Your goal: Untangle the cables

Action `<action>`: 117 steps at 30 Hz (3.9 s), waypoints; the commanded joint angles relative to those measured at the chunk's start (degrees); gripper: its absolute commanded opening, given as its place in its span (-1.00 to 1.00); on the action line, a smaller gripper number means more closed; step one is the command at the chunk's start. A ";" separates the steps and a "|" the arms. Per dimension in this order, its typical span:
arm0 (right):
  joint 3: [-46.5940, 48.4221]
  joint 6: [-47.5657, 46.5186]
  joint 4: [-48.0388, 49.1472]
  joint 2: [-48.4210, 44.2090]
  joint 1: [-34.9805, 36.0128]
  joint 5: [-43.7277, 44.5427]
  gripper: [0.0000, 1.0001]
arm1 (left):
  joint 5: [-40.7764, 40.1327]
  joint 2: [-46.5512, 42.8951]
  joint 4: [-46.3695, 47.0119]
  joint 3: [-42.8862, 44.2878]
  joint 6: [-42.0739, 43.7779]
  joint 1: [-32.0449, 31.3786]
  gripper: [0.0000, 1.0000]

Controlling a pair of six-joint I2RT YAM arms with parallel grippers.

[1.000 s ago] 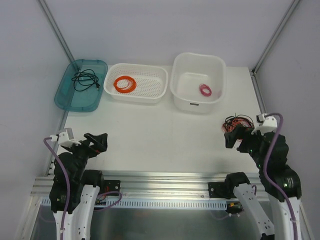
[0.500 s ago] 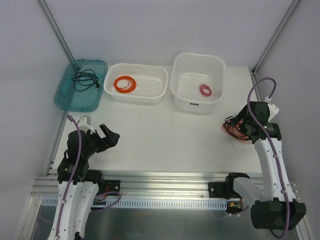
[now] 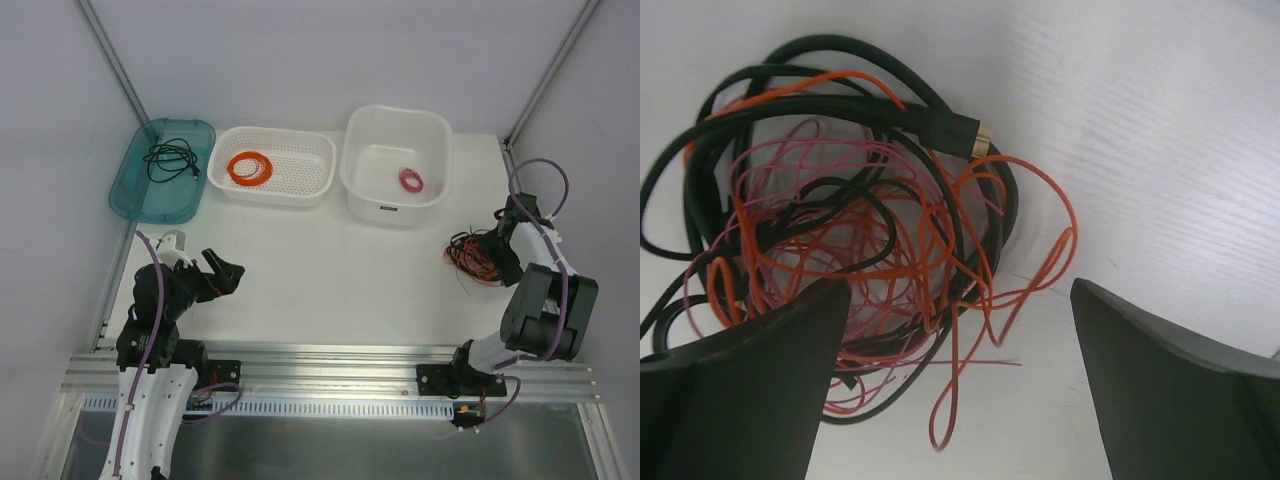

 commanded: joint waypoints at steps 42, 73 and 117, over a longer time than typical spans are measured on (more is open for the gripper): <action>9.35 -38.51 6.23 8.54 69.62 -19.20 -0.09 | 13.20 13.93 9.34 -1.94 -2.76 -8.31 0.98; -20.62 -3.63 31.09 -21.53 69.54 -4.79 0.66 | -27.50 61.04 16.46 18.09 -13.93 -49.72 -0.16; -14.48 -9.94 -3.00 -34.52 42.91 -2.94 -0.92 | -47.03 33.97 -12.45 50.77 6.46 -30.13 -1.00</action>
